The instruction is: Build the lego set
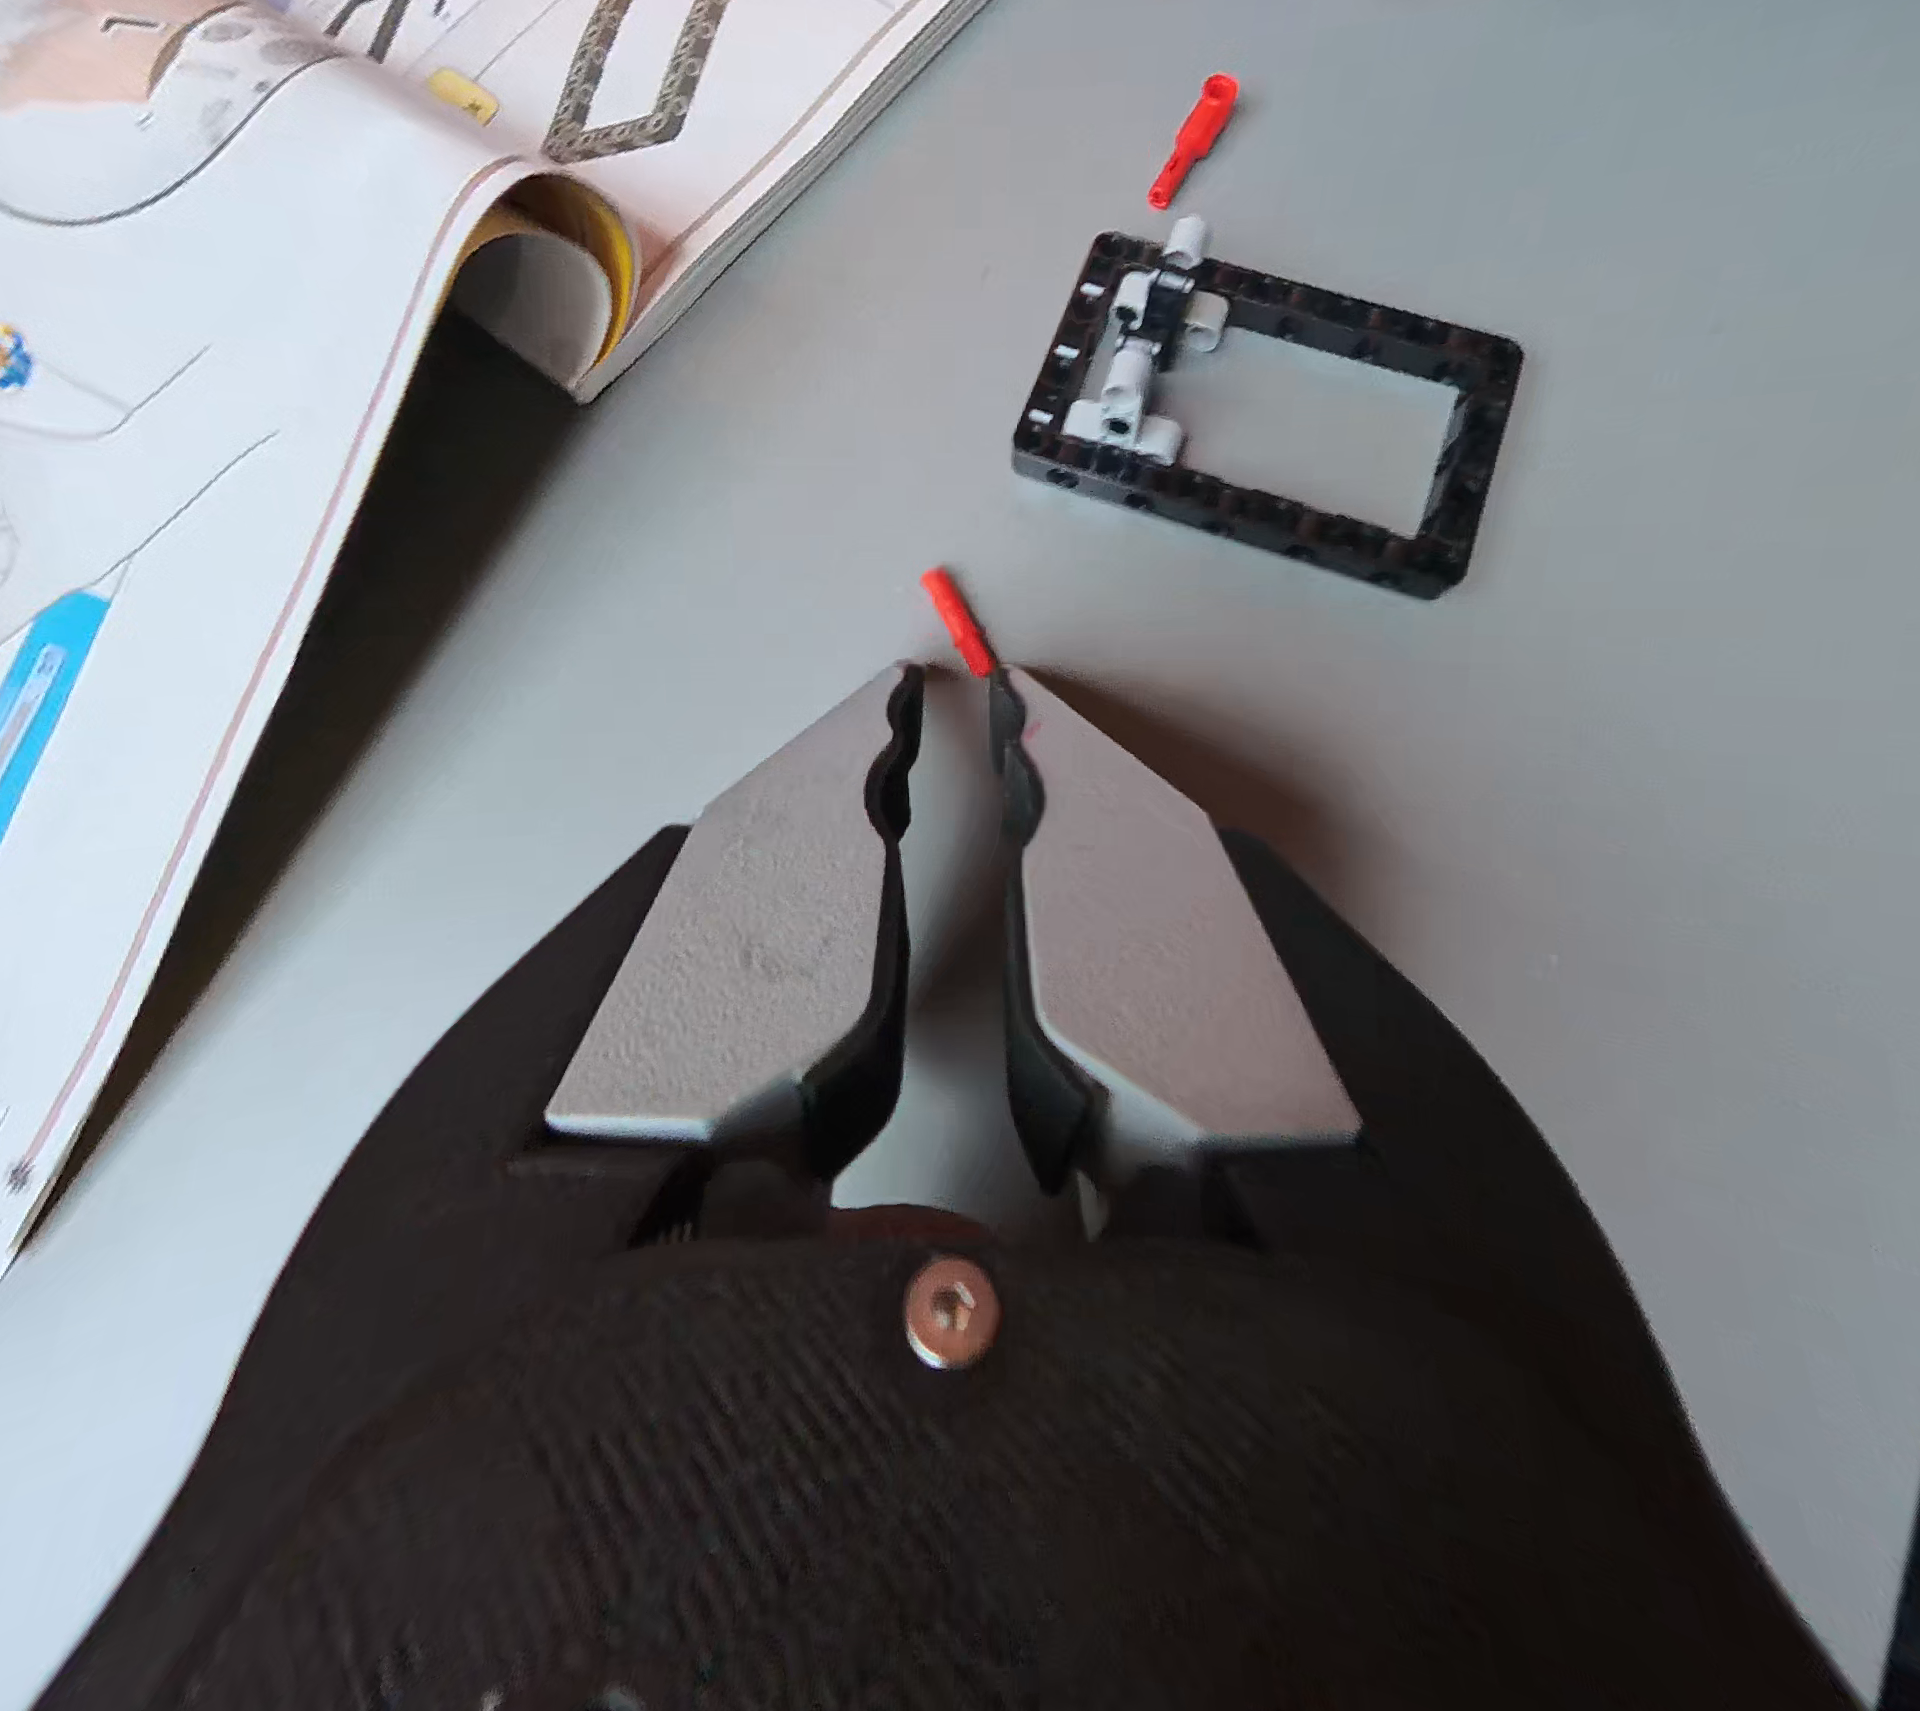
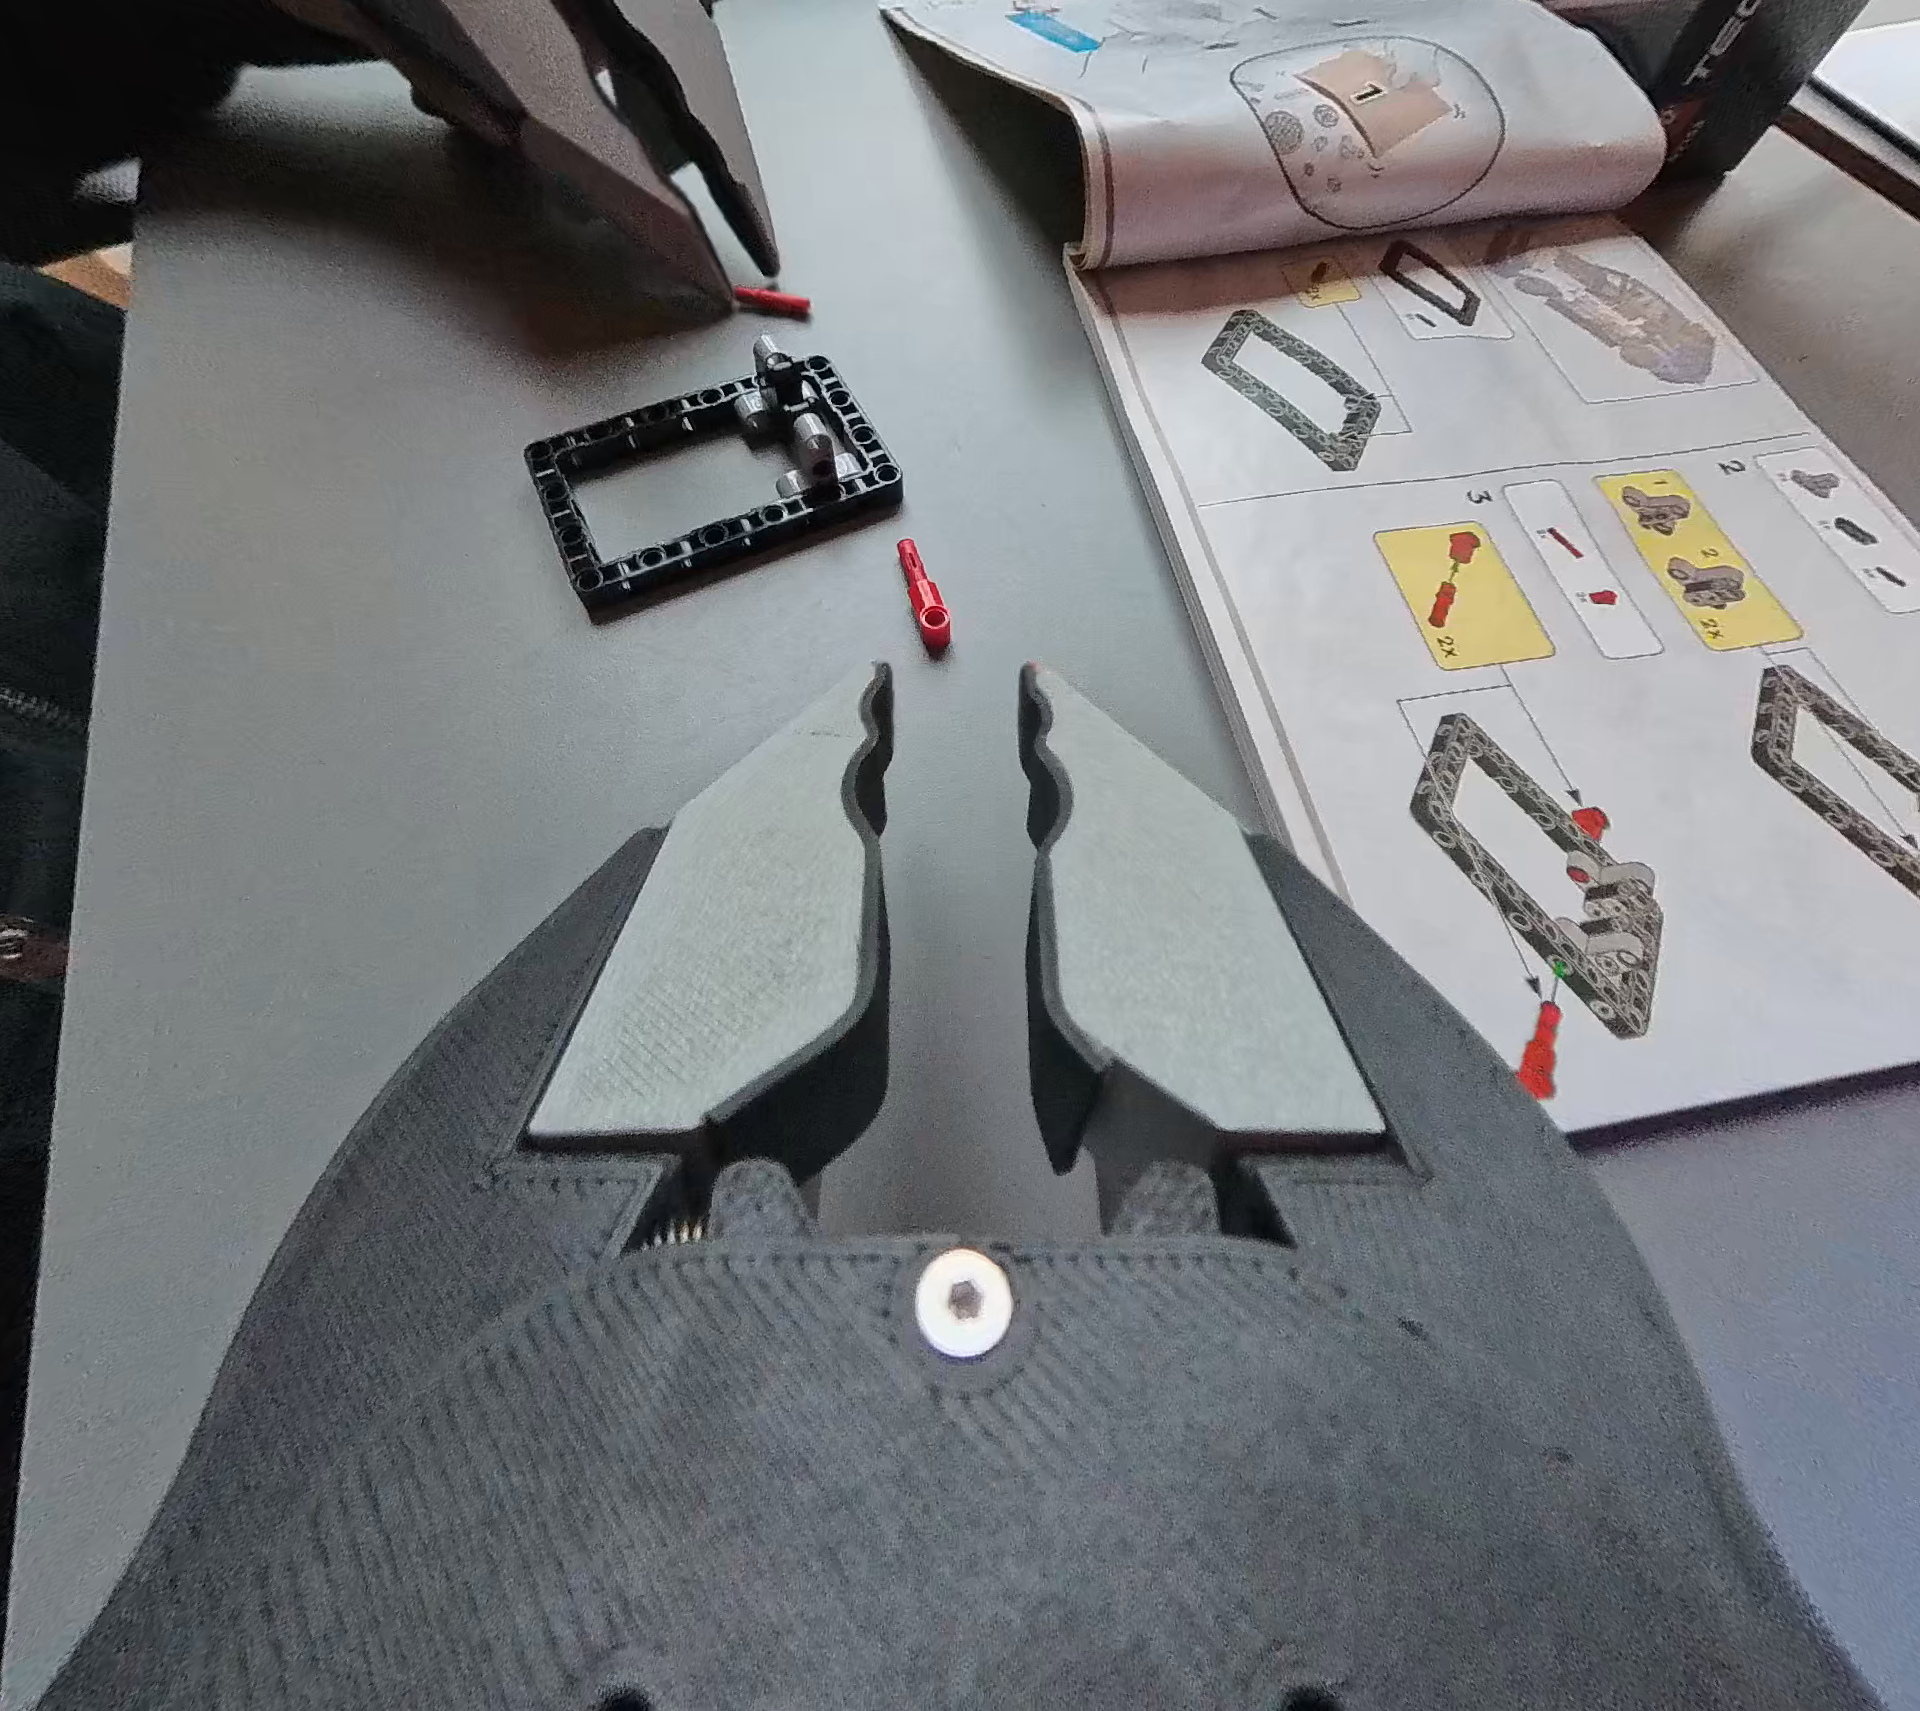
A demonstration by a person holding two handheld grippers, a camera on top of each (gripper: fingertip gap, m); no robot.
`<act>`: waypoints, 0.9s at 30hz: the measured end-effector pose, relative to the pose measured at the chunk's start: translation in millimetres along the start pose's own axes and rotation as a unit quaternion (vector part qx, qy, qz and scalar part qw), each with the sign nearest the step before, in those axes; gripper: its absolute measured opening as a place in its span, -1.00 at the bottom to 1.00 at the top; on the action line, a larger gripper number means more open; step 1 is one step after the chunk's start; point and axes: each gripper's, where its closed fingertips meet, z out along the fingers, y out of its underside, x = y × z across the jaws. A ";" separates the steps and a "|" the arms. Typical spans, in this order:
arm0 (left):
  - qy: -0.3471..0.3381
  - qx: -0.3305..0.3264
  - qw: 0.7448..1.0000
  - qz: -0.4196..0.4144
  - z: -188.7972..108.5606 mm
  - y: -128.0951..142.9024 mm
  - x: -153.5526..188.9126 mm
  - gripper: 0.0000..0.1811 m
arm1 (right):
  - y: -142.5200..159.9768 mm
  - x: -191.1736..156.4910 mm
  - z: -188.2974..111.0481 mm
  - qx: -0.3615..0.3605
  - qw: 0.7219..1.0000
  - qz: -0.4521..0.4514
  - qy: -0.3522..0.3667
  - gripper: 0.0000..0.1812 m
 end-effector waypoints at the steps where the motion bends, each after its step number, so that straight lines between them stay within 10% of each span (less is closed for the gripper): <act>1: -0.006 -0.001 1.000 0.002 -3.9 4.0 -4.0 -0.90 | 0.3 -1.7 2.4 -0.005 1.000 -0.005 -0.005 -0.77; 7: -0.039 -0.023 0.998 -0.040 -33.1 26.1 -29.0 -0.56 | -1.8 -5.1 22.9 -0.033 0.999 -0.038 -0.010 -0.80; 13: 0.014 -0.023 0.995 0.093 10.1 -44.5 18.4 -0.40 | 9.4 -5.5 41.1 -0.093 0.993 -0.076 -0.024 -0.76; 27: 0.095 -0.036 0.989 0.106 48.8 -48.0 31.0 -0.76 | 16.4 -8.8 40.0 -0.109 0.987 -0.107 -0.044 -0.95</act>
